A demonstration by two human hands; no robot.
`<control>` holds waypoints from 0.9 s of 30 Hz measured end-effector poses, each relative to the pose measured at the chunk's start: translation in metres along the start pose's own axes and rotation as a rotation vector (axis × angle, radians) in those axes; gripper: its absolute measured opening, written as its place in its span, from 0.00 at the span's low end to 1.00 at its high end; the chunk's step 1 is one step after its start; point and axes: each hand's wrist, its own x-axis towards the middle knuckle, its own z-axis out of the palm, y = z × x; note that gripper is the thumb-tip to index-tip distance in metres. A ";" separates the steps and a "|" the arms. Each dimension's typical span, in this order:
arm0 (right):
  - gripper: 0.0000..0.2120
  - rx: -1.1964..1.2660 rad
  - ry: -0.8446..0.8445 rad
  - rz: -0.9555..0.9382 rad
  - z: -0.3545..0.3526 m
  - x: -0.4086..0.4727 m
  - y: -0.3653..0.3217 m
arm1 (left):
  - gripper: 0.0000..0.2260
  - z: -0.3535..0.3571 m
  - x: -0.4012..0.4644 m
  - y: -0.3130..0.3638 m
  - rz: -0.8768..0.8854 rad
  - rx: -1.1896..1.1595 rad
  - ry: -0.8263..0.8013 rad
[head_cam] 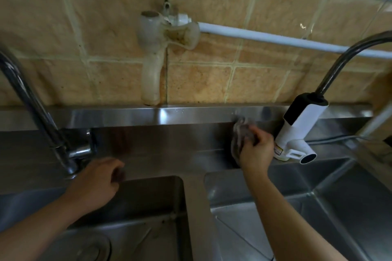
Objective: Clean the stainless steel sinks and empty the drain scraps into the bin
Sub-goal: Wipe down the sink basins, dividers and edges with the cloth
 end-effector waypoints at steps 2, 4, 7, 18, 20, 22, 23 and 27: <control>0.17 0.001 0.082 -0.120 -0.004 0.016 -0.017 | 0.18 0.000 -0.002 -0.006 0.007 0.008 -0.007; 0.22 -0.148 0.085 -0.138 0.001 0.030 -0.024 | 0.19 0.002 -0.003 -0.008 0.025 0.034 -0.017; 0.26 -0.315 -0.003 -0.130 0.035 0.017 -0.017 | 0.19 0.004 -0.001 -0.009 0.044 0.012 0.018; 0.28 -0.355 -0.356 -0.697 0.144 -0.127 -0.078 | 0.19 0.001 0.000 -0.020 0.051 -0.020 0.005; 0.29 -0.436 -0.354 -0.783 0.130 -0.103 -0.063 | 0.17 0.001 0.001 -0.021 0.066 -0.044 0.008; 0.31 -0.477 -0.293 -0.748 0.109 -0.070 -0.044 | 0.17 0.003 0.001 -0.023 0.071 -0.055 0.018; 0.30 -0.487 -0.258 -0.698 0.097 -0.053 -0.036 | 0.17 0.003 0.001 -0.024 0.069 -0.059 0.031; 0.31 -0.556 -0.144 -0.507 0.041 0.015 0.008 | 0.17 0.005 0.003 -0.020 0.061 -0.026 0.063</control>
